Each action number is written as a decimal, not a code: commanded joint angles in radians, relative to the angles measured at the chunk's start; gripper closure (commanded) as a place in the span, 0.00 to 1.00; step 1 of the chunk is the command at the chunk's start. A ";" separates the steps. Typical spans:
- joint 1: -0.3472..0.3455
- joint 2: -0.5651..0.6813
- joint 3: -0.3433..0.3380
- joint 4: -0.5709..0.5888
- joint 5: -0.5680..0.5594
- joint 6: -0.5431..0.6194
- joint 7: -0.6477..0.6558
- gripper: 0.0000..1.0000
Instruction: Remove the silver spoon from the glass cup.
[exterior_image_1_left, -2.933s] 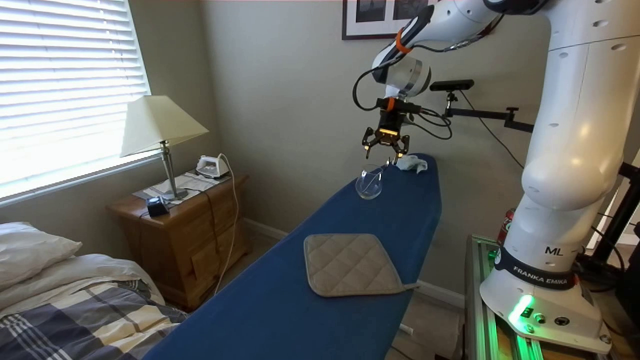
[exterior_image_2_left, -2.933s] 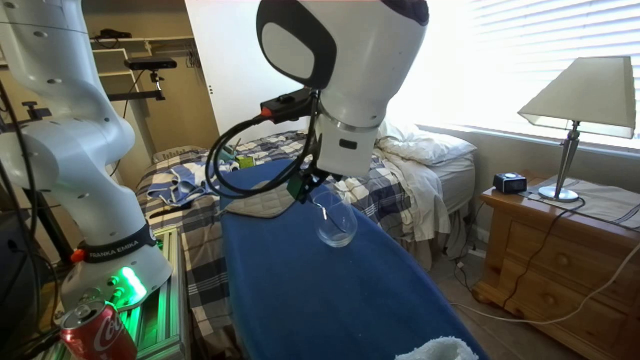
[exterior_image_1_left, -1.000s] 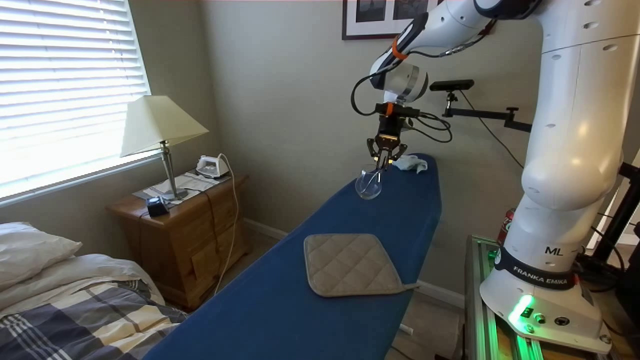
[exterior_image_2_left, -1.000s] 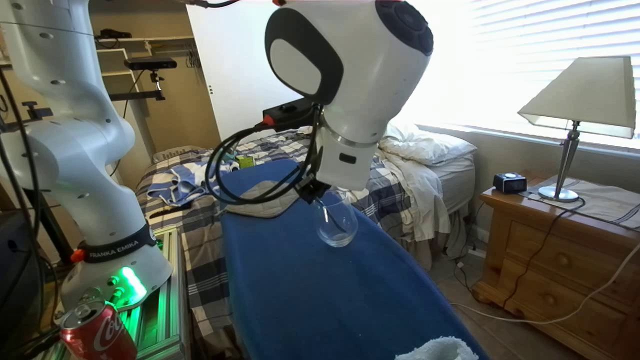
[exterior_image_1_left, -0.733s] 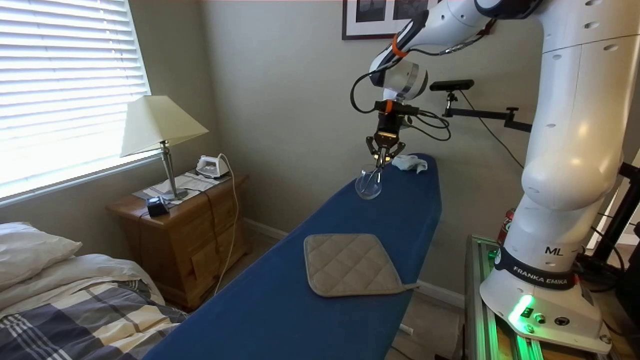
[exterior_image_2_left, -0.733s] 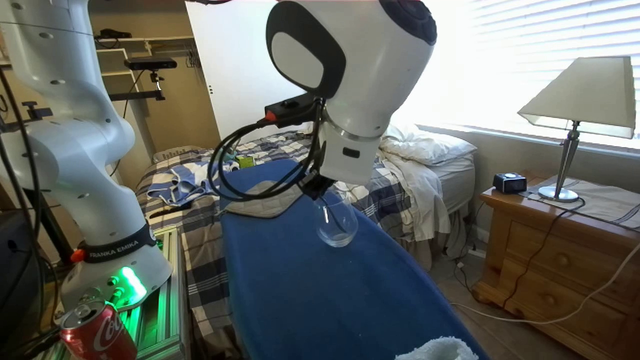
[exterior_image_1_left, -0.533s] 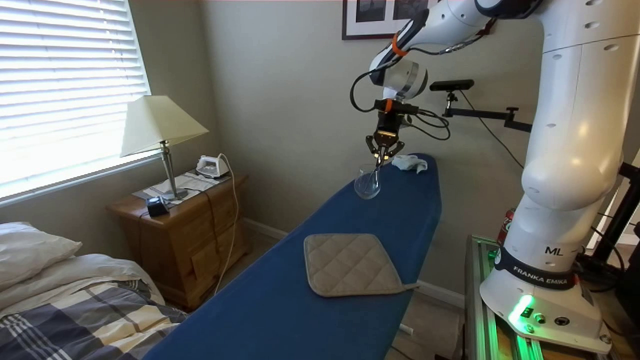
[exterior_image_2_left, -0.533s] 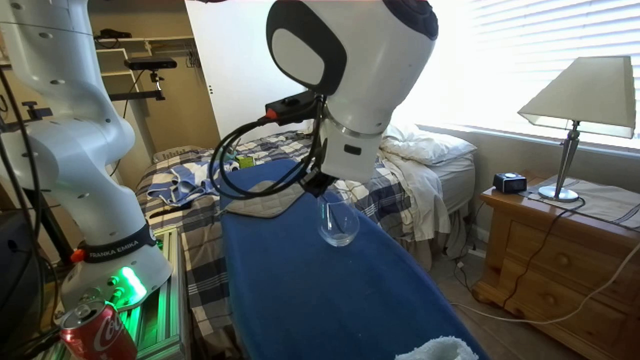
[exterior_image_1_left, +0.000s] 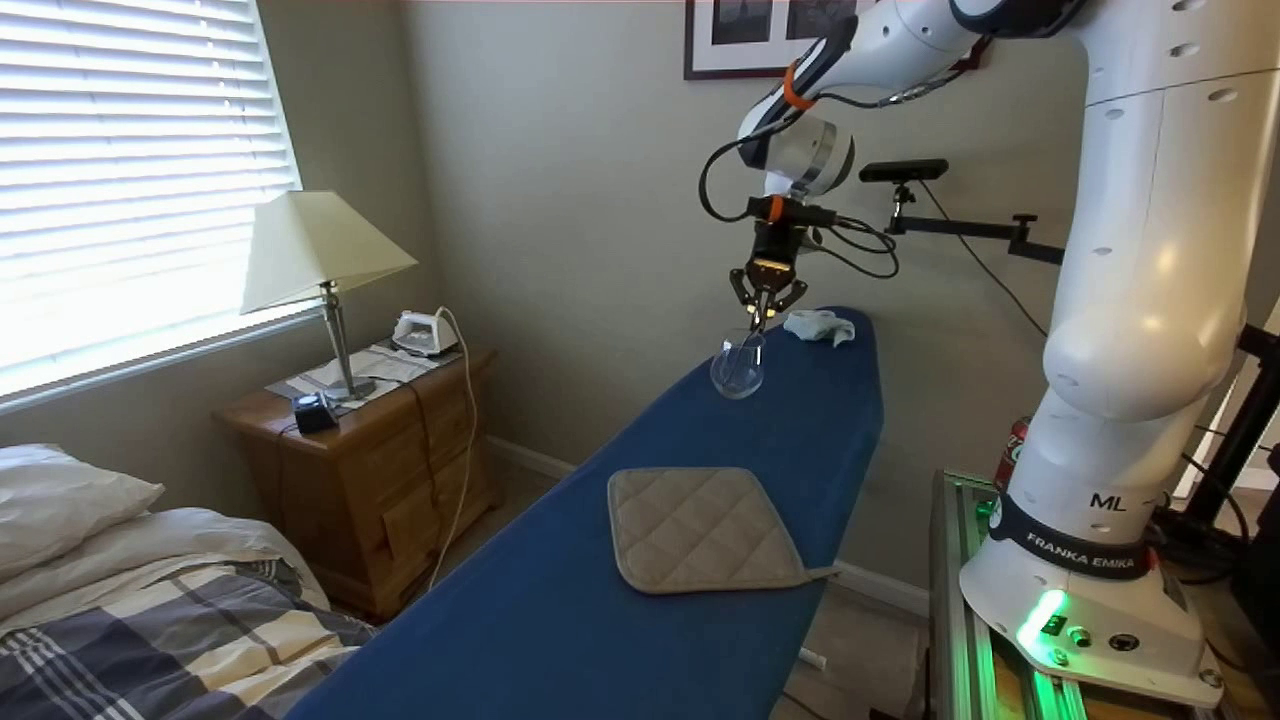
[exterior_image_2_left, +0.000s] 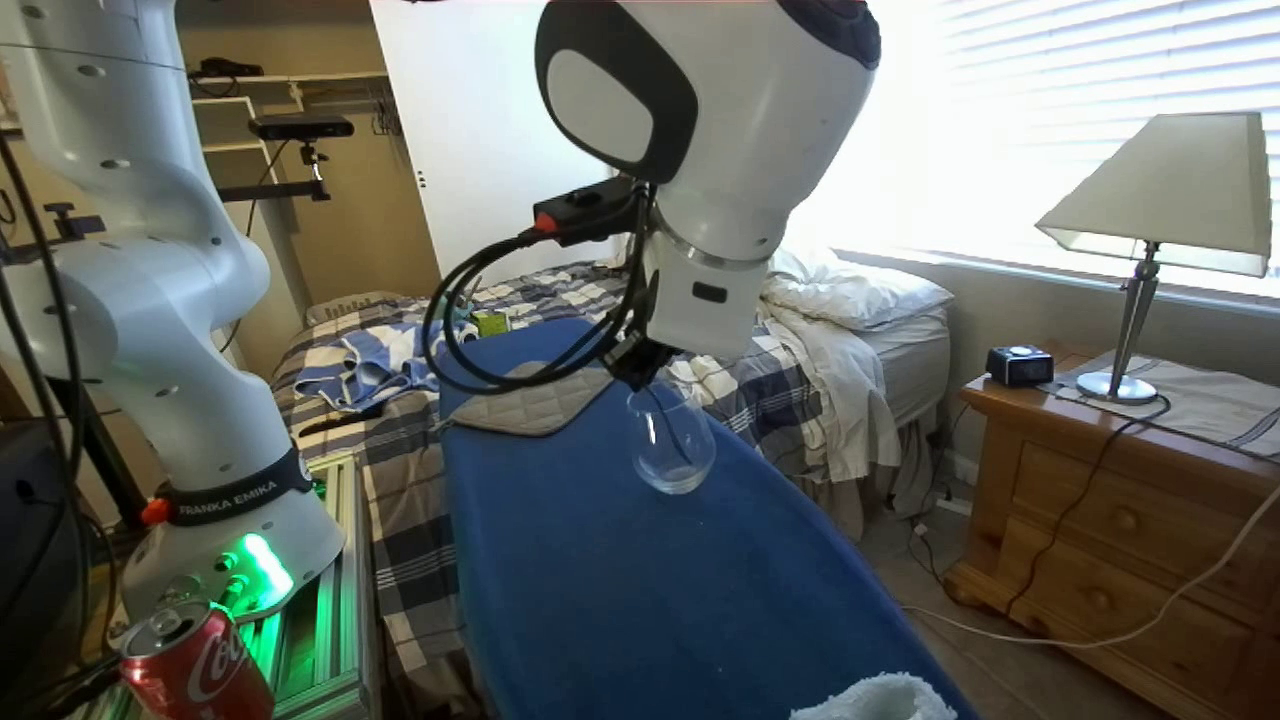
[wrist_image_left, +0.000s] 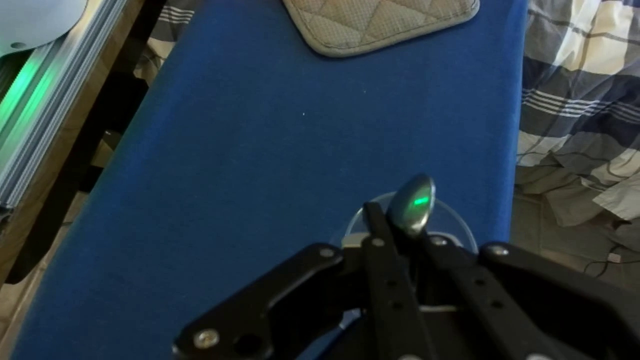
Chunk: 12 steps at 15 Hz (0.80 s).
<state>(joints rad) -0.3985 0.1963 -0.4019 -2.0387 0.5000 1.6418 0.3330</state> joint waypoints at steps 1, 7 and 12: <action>0.000 -0.040 0.008 -0.001 0.008 -0.018 0.001 0.97; 0.028 -0.121 0.025 -0.026 -0.034 -0.011 0.006 0.97; 0.046 -0.184 0.039 -0.043 -0.072 -0.019 0.027 0.97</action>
<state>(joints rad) -0.3623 0.0771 -0.3714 -2.0457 0.4608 1.6329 0.3348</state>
